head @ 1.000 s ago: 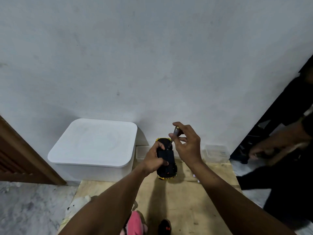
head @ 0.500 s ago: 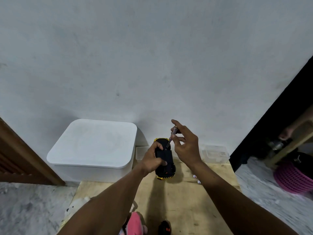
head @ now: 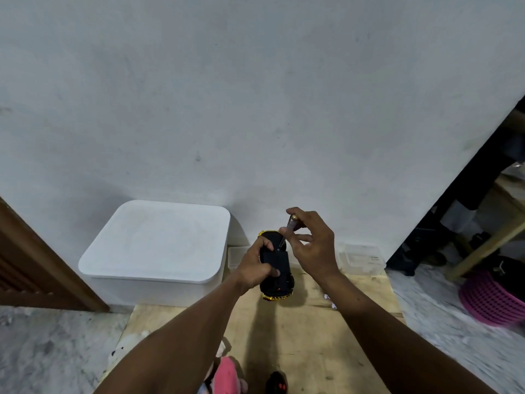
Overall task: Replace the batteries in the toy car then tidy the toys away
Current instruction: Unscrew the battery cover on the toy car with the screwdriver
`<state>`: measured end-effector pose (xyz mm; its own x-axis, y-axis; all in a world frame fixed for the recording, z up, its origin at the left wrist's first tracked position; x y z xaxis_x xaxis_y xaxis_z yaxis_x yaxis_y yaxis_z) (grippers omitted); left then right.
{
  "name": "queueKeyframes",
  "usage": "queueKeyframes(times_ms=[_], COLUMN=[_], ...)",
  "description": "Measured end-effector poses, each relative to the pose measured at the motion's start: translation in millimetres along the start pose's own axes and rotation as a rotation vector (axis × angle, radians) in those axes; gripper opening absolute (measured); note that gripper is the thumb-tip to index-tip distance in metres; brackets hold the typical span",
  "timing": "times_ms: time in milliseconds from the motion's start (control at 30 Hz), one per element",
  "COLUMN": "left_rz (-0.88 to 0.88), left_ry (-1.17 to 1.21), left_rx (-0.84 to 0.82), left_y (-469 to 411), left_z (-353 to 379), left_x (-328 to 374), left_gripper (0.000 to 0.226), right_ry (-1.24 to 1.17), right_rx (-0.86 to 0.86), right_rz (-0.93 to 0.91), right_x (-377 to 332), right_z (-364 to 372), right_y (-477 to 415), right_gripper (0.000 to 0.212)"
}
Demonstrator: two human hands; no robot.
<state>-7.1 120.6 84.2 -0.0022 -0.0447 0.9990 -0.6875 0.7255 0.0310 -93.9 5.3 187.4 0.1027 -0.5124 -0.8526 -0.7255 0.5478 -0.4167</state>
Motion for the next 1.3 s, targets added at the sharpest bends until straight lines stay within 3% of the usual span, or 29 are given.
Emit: queueKeyframes(times_ms=[200,400,833,1000,1300], left_rz=[-0.015,-0.005,-0.013,-0.001,-0.023], left_ry=[-0.006,-0.005,-0.018,-0.014,-0.01], left_rx=[0.008,0.02,0.01,0.003,0.004], left_y=[1.4,-0.2,0.4,0.0,3.1], left_z=[-3.4,-4.6,-1.5,-2.3,-1.5], left_x=[-3.6,-4.9,-5.2,-1.6,-1.9], left_gripper=[0.049,0.049,0.048,0.047,0.048], right_ry=[-0.023,0.016,-0.023,-0.019,-0.069], right_rx=[-0.018,-0.028,-0.059,-0.041,-0.041], right_rz=[0.071,-0.025,0.049,0.029,0.138], right_x=[8.8,2.4,3.7,-1.8,8.9], right_z=[1.6,0.3,6.7,5.5,5.7], right_y=[-4.2,-1.6,-5.5,-1.4,-3.1], right_gripper=[0.062,0.046,0.058,0.043,0.066])
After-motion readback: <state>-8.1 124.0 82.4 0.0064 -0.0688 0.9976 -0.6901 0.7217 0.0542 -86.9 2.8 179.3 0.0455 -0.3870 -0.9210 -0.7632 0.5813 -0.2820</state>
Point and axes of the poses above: each hand's wrist, its own y-axis away from the middle knuckle, its own z-axis out of the palm, x = y × z, the point moved 5 cm from there along -y, towards the middle knuckle, and after that the axes turned 9 degrees about z, right-handed, at the moved point
